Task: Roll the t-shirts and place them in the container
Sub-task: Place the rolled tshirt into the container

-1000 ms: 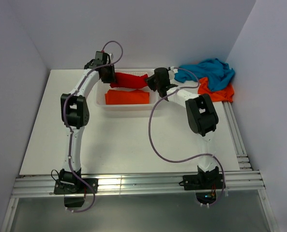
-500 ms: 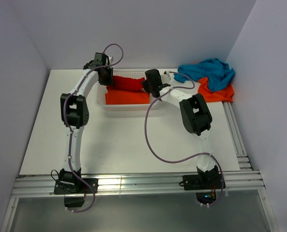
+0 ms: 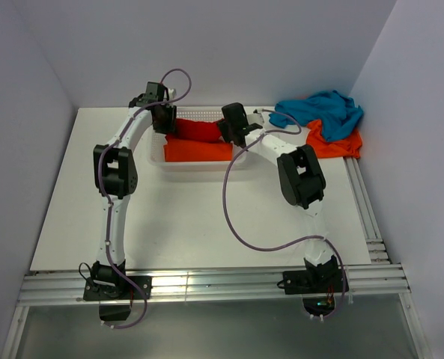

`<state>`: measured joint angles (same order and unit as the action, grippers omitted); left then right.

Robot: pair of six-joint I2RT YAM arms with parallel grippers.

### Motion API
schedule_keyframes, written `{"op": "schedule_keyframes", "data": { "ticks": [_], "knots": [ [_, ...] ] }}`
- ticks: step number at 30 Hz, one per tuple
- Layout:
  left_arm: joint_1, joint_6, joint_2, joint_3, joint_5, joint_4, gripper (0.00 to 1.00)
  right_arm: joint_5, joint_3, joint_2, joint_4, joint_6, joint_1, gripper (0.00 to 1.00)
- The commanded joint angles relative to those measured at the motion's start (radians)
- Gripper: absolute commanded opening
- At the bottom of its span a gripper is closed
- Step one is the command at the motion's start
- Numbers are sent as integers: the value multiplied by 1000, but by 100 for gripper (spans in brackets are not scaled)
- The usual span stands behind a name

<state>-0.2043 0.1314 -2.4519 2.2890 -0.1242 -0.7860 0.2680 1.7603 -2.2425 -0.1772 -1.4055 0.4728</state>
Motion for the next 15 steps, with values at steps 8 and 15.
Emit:
{"op": "schedule_keyframes", "data": {
  "ticks": [8,15],
  "knots": [
    [-3,7,79,1,-48,11,51,7,77,-34,-90,-24,-11,82],
    [-1,22,109,1,-52,22,53,14,131,-23,-188,-6,-14,79]
  ]
}}
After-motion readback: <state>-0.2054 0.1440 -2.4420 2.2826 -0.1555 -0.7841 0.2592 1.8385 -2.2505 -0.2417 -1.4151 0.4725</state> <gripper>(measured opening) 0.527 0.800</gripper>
